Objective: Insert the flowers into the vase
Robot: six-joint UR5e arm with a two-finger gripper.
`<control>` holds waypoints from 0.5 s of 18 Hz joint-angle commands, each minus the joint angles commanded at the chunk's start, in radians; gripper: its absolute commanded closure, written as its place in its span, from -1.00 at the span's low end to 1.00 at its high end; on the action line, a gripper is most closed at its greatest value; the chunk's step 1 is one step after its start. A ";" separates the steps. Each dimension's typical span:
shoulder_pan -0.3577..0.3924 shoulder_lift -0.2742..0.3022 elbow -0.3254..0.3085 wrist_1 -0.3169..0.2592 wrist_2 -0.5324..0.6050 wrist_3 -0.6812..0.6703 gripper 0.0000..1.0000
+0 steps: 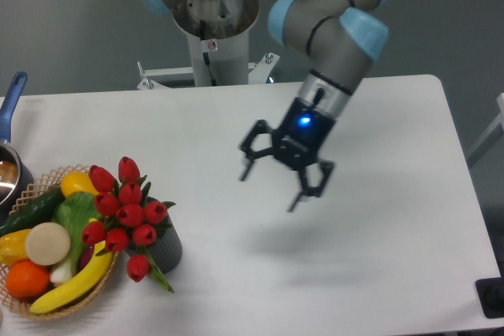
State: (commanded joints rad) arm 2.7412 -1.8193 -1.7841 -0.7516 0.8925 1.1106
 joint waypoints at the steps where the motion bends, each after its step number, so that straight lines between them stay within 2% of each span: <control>1: 0.006 -0.008 0.009 0.001 0.031 0.002 -1.00; 5: 0.009 -0.029 0.031 -0.002 0.305 0.043 -1.00; 9: 0.024 -0.034 0.035 -0.008 0.408 0.049 -1.00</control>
State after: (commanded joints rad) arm 2.7657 -1.8530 -1.7488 -0.7593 1.3006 1.1597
